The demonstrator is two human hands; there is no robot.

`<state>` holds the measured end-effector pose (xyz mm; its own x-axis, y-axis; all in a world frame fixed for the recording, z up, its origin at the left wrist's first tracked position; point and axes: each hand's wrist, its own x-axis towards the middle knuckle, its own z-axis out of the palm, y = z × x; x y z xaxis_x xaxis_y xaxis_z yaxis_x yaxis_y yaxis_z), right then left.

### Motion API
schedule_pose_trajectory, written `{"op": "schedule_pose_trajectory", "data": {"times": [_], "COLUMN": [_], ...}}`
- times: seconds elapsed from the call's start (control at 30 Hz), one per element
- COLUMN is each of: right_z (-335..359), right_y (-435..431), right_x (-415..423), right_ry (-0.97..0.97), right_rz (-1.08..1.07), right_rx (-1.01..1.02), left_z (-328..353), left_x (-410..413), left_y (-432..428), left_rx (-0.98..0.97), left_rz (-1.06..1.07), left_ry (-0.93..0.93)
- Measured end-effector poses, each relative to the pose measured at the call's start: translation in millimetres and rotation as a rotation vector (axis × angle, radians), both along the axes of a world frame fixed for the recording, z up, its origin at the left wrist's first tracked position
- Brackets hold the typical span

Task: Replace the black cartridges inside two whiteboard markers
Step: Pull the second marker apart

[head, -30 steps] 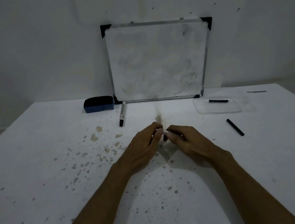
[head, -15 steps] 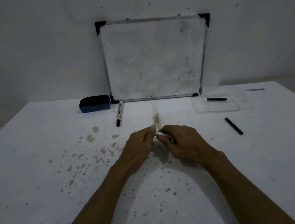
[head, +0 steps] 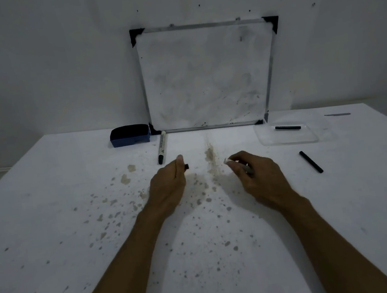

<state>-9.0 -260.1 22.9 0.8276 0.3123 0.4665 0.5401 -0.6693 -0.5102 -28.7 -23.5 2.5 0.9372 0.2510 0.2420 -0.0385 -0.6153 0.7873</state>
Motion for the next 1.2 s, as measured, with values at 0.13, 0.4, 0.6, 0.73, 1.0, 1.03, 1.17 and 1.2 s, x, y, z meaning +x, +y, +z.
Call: {"op": "schedule_pose_trajectory", "data": {"times": [0.13, 0.4, 0.6, 0.73, 1.0, 1.03, 1.17, 1.2], "right_z": [-3, -9, -11, -6, 3, 5, 8, 7], "right_y": [7, 16, 16, 17, 20, 19, 20, 21], "right_x": [-2, 0, 2, -1, 1, 1, 3, 4], "right_ry": [-0.018, -0.040, -0.058, 0.075, 0.333, 0.410, 0.666, 0.707], "right_rz": [0.008, 0.018, 0.002, 0.044, -0.036, -0.028, 0.067, 0.103], "right_rx": [-0.039, -0.033, -0.025, 0.126, 0.558, 0.696, 1.137, 1.169], "left_z": [2, -7, -1, 11, 13, 14, 17, 17], "left_x": [-2, 4, 0, -10, -9, -9, -9, -10], "left_y": [-6, -8, -14, -28, -37, -36, -35, -36], "left_rx": [0.252, 0.411, 0.321, 0.066, -0.380, -0.443, -0.657, -0.691], "left_rz": [-0.071, -0.115, -0.060, -0.177, -0.107, -0.098, -0.116, -0.130], "left_ry": [-0.076, -0.155, -0.186, -0.231, -0.145, -0.138, -0.087, -0.068]}}
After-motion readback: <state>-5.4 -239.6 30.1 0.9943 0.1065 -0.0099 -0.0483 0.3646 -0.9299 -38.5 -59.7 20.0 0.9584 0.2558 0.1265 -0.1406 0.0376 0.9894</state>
